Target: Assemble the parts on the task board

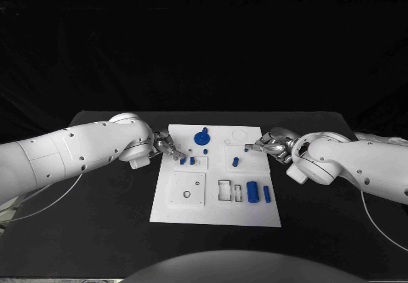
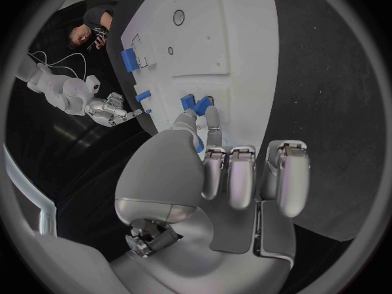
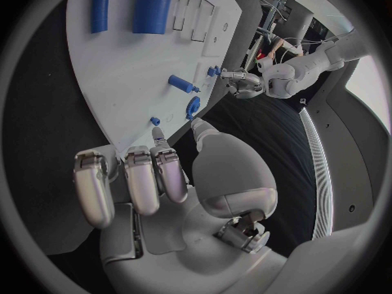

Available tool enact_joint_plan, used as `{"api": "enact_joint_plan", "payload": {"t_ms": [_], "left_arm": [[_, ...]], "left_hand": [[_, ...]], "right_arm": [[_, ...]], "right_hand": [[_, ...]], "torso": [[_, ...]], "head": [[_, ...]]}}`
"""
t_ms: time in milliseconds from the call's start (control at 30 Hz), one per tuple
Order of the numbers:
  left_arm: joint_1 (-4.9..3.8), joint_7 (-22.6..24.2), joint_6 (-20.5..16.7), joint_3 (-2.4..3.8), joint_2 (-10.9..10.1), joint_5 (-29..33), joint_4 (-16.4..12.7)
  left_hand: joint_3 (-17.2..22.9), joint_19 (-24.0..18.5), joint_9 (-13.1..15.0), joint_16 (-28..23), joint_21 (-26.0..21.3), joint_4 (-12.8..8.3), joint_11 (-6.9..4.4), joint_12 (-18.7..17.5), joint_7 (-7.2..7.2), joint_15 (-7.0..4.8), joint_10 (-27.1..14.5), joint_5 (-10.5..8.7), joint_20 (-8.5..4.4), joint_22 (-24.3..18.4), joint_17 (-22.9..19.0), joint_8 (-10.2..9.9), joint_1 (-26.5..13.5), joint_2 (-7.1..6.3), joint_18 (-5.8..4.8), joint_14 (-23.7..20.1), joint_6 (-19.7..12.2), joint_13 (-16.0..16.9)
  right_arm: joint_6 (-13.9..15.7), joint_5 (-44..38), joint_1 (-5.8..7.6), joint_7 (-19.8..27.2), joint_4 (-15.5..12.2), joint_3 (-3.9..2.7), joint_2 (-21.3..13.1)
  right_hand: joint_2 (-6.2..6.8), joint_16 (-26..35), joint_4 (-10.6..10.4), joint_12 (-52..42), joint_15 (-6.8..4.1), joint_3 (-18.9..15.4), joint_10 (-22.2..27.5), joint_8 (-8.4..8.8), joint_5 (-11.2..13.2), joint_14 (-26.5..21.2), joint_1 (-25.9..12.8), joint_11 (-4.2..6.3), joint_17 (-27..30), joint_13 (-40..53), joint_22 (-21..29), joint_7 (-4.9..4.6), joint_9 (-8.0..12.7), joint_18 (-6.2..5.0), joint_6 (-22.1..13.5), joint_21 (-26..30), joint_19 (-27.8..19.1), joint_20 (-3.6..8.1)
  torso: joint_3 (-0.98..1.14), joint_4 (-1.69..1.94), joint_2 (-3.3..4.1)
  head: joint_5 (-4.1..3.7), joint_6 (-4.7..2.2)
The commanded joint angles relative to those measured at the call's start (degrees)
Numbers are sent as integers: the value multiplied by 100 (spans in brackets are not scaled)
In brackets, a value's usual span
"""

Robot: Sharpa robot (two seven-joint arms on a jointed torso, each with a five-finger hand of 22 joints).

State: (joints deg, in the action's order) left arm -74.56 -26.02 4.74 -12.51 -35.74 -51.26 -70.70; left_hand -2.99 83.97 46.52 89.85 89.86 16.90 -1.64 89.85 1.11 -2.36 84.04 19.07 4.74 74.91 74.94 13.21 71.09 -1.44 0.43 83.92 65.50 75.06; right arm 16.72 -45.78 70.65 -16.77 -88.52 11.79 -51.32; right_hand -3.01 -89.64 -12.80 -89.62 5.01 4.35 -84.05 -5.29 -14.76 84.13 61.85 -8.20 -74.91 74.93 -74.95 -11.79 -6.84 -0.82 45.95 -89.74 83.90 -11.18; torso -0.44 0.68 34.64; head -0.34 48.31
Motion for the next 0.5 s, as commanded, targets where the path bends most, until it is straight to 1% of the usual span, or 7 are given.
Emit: {"api": "enact_joint_plan", "payload": {"t_ms": [33, 267, 500], "left_arm": [[-3, 51, 40, 3, 2, -7, -10], [-3, 112, 14, 3, -4, 0, -10], [-3, 166, -6, 3, -7, 93, -8]], "left_hand": [[-7, 603, -10, 15, 14, -2, -27, 15, 5, -51, 596, -34, -36, 1509, 1506, 2, 7, 12, -43, 608, -19, 1494], [-43, 603, -15, 15, 14, 1, -16, 15, 18, -50, 596, -23, -36, 1509, 1506, -4, -62, 21, -43, 608, -26, 1494], [-100, 603, -18, 15, 14, 1, -4, 15, 28, -50, 596, -4, -37, 1509, 1506, -4, -159, 22, -43, 608, -25, 1494]], "right_arm": [[-74, -45, -5, 36, 4, 0, 10], [-78, -57, -10, 36, 14, 1, 24], [-78, -65, -16, 39, 19, 1, 31]], "right_hand": [[-42, -36, 3, -38, 43, -42, -595, -39, -29, 587, 3, -48, -1509, 1507, -1505, -83, -8, 82, -30, -26, 610, -44], [-42, -36, 3, -38, 43, -42, -595, -39, -29, 587, 3, -48, -1509, 1507, -1505, -83, -8, 82, -30, -26, 610, -44], [-42, -36, 3, -38, 43, -42, -595, -39, -29, 587, 3, -48, -1509, 1507, -1505, -83, -8, 82, -30, -26, 610, -44]], "torso": [[-1, 3, -1], [-3, -3, -6], [-2, -2, -4]], "head": [[3, 2], [-2, 14], [-4, 1]]}}
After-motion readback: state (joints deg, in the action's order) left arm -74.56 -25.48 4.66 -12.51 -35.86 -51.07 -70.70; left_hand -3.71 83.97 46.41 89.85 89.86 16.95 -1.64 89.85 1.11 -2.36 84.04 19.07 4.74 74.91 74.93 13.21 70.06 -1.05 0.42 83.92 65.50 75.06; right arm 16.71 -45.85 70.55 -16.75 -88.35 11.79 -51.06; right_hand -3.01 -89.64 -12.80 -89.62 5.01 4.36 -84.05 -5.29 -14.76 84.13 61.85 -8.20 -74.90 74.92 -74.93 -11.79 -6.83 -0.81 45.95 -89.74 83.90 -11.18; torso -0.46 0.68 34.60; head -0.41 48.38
